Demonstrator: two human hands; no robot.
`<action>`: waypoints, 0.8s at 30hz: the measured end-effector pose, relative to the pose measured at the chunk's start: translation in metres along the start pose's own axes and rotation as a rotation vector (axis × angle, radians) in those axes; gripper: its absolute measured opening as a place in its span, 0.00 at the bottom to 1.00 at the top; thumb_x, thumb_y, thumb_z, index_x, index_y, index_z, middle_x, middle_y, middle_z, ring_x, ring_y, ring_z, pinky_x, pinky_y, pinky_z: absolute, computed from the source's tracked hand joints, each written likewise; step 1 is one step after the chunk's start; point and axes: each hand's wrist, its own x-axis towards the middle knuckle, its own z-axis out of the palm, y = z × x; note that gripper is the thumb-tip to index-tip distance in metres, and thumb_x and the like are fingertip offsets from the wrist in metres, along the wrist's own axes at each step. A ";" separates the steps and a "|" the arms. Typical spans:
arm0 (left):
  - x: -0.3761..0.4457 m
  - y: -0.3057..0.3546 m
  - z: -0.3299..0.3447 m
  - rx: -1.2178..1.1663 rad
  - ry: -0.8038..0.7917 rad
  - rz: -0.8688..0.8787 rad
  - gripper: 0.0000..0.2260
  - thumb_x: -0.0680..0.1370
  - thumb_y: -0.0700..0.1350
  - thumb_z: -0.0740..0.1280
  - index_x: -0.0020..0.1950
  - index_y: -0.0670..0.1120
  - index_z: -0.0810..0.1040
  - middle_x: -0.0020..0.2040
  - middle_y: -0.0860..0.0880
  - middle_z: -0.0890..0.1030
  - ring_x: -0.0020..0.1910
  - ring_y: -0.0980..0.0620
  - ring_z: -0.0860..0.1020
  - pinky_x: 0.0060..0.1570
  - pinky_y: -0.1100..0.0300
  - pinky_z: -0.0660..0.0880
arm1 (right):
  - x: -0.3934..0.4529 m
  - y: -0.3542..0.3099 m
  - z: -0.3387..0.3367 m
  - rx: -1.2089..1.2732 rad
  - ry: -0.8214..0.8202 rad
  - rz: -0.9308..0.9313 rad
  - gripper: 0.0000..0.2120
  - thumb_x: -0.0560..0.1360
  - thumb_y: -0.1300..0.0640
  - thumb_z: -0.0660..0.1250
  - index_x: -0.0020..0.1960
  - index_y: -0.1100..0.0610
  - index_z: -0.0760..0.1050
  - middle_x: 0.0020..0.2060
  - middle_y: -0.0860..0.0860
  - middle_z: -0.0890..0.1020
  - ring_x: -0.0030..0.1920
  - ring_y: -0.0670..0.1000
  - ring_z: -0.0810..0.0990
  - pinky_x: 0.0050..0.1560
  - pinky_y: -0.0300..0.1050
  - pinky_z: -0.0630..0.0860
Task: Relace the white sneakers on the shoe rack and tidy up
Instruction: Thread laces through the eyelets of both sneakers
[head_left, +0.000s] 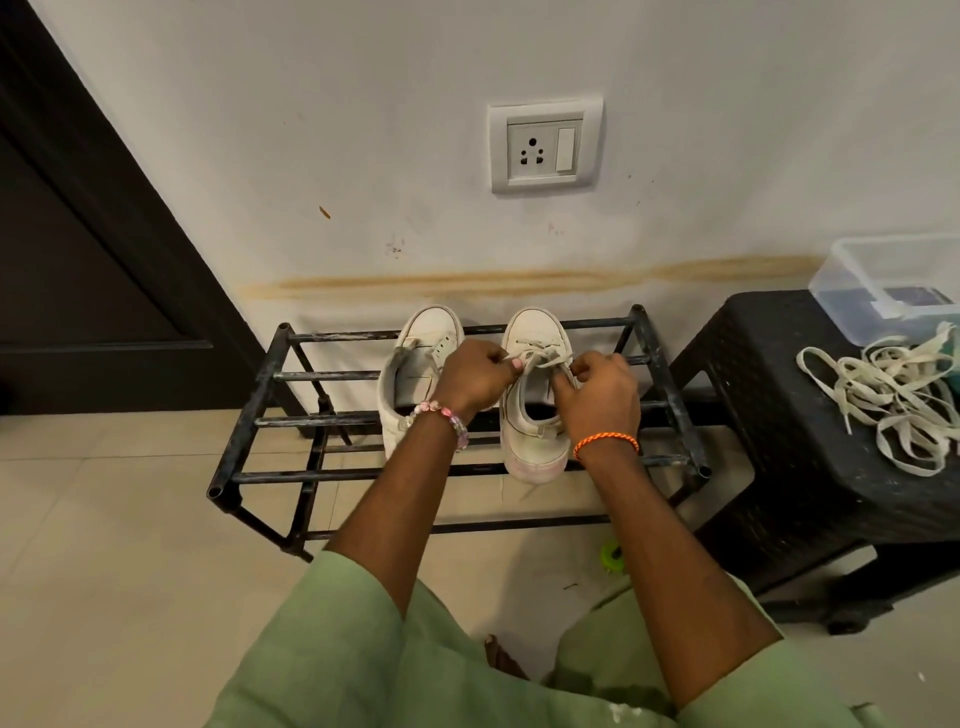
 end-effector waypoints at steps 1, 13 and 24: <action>0.000 -0.001 0.000 -0.049 -0.015 -0.019 0.11 0.78 0.46 0.66 0.46 0.37 0.80 0.31 0.49 0.75 0.29 0.55 0.68 0.33 0.62 0.66 | 0.000 0.000 0.000 -0.007 -0.004 -0.008 0.11 0.75 0.54 0.68 0.52 0.61 0.77 0.51 0.58 0.75 0.48 0.57 0.77 0.44 0.43 0.69; -0.016 0.017 -0.038 -0.209 -0.170 -0.065 0.07 0.80 0.40 0.63 0.45 0.43 0.80 0.37 0.50 0.77 0.35 0.55 0.74 0.24 0.69 0.65 | 0.002 -0.010 0.002 -0.180 -0.018 -0.031 0.12 0.77 0.56 0.65 0.58 0.60 0.75 0.56 0.58 0.74 0.53 0.60 0.77 0.50 0.49 0.74; -0.003 0.011 0.005 0.582 0.177 0.044 0.11 0.78 0.43 0.62 0.55 0.39 0.79 0.53 0.40 0.81 0.54 0.41 0.79 0.49 0.52 0.74 | 0.013 -0.003 -0.003 -0.113 -0.095 -0.031 0.08 0.74 0.57 0.69 0.50 0.59 0.77 0.50 0.57 0.76 0.49 0.58 0.77 0.44 0.45 0.68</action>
